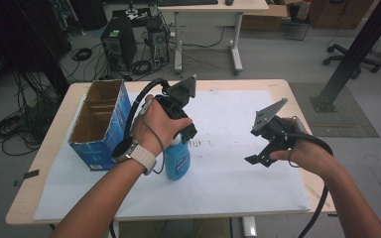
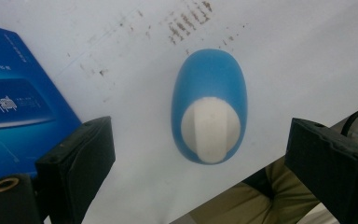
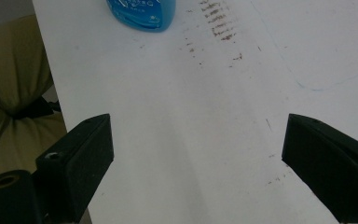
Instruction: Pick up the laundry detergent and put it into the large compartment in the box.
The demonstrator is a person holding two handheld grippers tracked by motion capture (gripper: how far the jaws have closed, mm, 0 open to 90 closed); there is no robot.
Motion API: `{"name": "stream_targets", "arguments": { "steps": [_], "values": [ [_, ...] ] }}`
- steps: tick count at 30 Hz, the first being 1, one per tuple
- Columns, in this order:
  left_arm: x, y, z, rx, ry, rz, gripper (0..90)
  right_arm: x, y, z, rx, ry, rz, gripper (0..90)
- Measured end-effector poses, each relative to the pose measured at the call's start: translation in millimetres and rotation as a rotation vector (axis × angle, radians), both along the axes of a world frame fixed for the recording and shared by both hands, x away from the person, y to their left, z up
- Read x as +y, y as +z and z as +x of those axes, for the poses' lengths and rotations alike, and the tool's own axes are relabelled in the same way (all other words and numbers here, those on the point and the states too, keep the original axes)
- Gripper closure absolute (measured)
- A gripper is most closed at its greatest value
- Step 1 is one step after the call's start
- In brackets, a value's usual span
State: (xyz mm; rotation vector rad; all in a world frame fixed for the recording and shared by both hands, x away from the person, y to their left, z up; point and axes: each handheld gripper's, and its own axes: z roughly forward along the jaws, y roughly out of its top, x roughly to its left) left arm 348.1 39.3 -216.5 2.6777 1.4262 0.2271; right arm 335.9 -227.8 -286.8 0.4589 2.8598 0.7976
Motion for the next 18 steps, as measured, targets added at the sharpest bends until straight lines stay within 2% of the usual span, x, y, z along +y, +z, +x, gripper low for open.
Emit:
{"name": "stream_targets", "arguments": {
  "steps": [18],
  "values": [
    [-0.1, -18.7, 3.4, 0.018, 0.015, -0.032, 7.7, 1.5, -5.3, 1.0, 0.008, 0.0, -0.006, 9.0]
  ]
}}
